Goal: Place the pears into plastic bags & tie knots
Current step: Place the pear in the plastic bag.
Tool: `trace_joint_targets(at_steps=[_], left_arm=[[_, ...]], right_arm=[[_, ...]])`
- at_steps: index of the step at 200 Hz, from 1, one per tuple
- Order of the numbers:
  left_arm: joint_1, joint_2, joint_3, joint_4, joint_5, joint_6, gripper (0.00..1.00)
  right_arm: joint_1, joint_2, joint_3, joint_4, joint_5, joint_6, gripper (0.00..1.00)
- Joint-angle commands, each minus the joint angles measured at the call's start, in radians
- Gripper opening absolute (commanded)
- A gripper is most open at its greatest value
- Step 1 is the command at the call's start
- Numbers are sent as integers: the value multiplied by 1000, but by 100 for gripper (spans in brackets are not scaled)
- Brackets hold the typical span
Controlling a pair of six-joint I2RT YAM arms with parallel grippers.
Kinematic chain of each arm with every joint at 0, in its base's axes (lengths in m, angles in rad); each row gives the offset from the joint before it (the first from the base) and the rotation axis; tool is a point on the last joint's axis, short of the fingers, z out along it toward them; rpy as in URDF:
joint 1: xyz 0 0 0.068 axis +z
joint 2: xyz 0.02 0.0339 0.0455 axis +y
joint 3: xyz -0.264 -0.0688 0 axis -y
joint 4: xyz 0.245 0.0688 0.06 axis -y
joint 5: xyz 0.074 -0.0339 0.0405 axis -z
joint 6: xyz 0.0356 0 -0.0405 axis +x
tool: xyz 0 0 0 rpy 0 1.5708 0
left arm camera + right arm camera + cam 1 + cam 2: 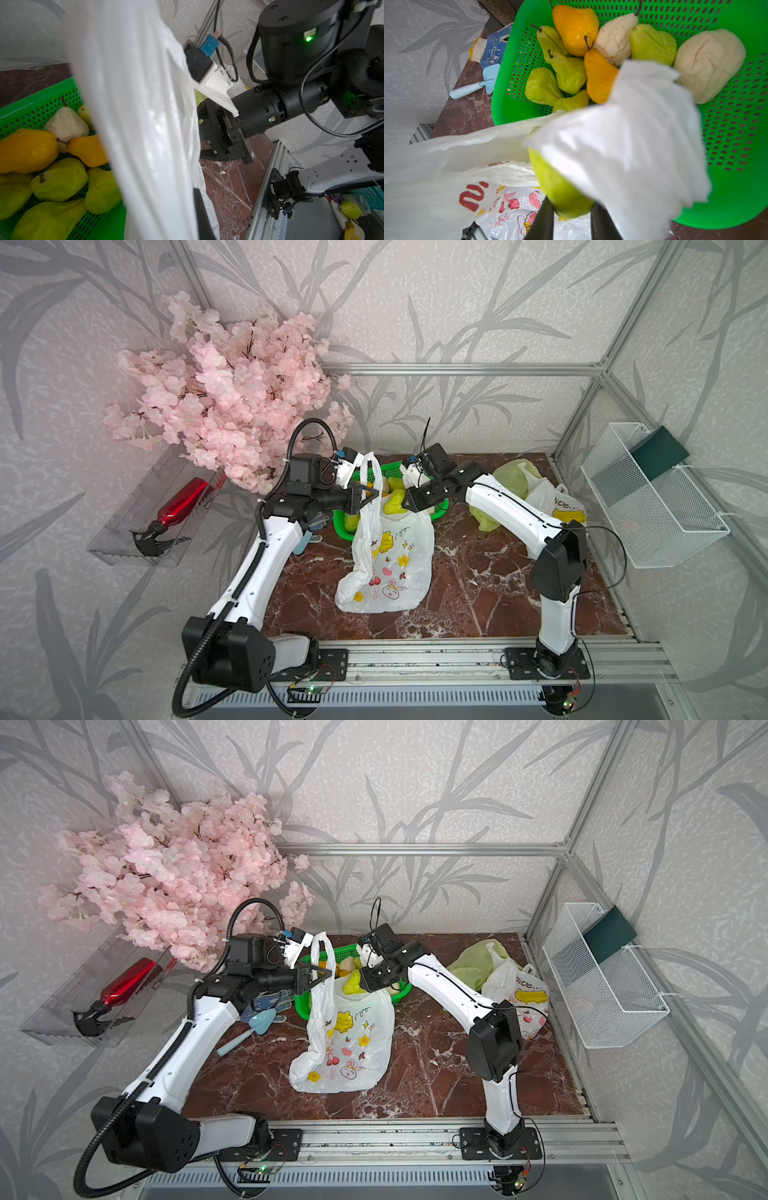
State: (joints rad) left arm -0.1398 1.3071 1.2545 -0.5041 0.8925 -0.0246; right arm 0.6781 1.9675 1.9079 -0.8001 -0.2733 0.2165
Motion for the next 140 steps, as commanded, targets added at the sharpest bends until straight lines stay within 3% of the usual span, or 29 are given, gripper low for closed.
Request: trace_joint_targets(at_steps=[1,22,53,90,94,104,119,140], left_arm=[[-9,31,45,-22,49,58,0],[3,57,87,-37,37,109,0],[20,66,119,-35,72,194,0],[25,57,95,65,135,195,0],[26,57,92,69,129,194,0],[32,60,89,69,108,191,0],[45,57,72,72,56,169,0],[67,28,30,79,-66,109,0]], right_arm=[[27,54,104,-53,-56,-67,19],[43,154,273,-253,-191,-199,18],[43,115,208,-269,-352,-331,20],[49,132,186,-238,-425,-313,24],[49,139,193,-243,-419,-307,27],[52,156,218,-263,-398,-292,51],[51,166,256,-298,-361,-280,68],[40,116,294,-298,-330,-254,76]])
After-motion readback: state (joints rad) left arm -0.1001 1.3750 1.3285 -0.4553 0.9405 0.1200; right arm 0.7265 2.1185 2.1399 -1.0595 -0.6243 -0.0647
